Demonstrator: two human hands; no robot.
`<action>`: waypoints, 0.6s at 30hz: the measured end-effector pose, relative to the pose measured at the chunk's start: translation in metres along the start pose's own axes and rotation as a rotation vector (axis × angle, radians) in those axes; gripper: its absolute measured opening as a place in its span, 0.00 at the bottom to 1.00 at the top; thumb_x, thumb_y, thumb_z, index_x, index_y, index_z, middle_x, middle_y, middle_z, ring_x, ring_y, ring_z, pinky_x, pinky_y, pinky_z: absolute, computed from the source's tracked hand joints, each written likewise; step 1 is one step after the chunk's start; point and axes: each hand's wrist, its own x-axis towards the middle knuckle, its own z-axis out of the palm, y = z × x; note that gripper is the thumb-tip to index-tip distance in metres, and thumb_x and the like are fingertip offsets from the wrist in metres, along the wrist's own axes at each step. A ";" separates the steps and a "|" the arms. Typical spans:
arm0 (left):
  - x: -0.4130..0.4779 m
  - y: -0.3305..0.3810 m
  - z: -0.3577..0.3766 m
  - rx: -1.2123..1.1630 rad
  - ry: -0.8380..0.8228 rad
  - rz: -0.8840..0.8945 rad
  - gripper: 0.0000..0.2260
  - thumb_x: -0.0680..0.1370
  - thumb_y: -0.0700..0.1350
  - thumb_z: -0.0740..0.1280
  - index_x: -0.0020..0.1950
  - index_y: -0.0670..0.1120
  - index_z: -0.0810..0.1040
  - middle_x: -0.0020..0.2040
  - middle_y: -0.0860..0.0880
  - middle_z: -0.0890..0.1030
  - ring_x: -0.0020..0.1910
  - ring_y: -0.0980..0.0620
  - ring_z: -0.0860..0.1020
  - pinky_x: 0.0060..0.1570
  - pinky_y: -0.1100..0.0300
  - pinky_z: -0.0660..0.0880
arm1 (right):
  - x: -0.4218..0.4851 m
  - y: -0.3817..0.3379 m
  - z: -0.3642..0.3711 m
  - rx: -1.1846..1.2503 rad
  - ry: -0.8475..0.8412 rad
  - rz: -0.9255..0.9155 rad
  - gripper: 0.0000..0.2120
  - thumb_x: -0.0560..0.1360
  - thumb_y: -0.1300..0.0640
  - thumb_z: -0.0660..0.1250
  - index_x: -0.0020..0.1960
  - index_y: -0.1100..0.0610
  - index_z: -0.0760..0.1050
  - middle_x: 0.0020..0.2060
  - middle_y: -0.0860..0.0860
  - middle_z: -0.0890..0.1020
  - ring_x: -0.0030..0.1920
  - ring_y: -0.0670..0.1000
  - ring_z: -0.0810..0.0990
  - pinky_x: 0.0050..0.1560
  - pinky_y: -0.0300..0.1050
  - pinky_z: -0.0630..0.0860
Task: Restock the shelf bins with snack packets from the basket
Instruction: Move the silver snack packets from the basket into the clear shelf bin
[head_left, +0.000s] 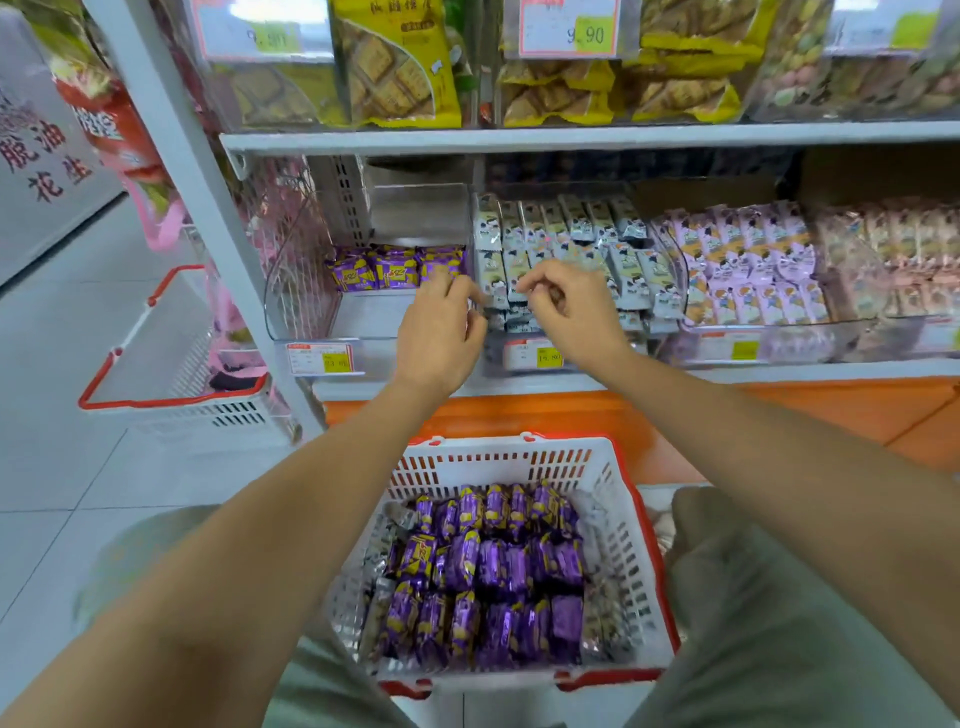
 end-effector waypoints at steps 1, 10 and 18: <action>-0.011 0.003 0.004 -0.014 -0.004 0.004 0.07 0.78 0.41 0.62 0.53 0.44 0.77 0.49 0.44 0.74 0.50 0.44 0.73 0.43 0.52 0.70 | -0.015 0.004 -0.002 -0.012 -0.020 0.011 0.09 0.78 0.62 0.60 0.50 0.56 0.80 0.29 0.41 0.72 0.28 0.43 0.69 0.32 0.39 0.64; -0.108 0.026 0.090 -0.120 -0.487 -0.140 0.08 0.78 0.43 0.62 0.55 0.47 0.78 0.52 0.46 0.82 0.50 0.43 0.78 0.43 0.56 0.70 | -0.142 0.103 0.000 -0.354 -0.418 0.465 0.22 0.79 0.56 0.62 0.72 0.54 0.66 0.67 0.58 0.70 0.64 0.58 0.71 0.66 0.52 0.69; -0.148 0.026 0.178 -0.182 -0.929 -0.314 0.09 0.82 0.44 0.59 0.58 0.45 0.76 0.53 0.45 0.79 0.49 0.44 0.77 0.49 0.54 0.73 | -0.198 0.165 0.019 -0.278 -0.637 0.641 0.31 0.83 0.54 0.56 0.80 0.58 0.45 0.78 0.58 0.55 0.74 0.60 0.62 0.72 0.51 0.62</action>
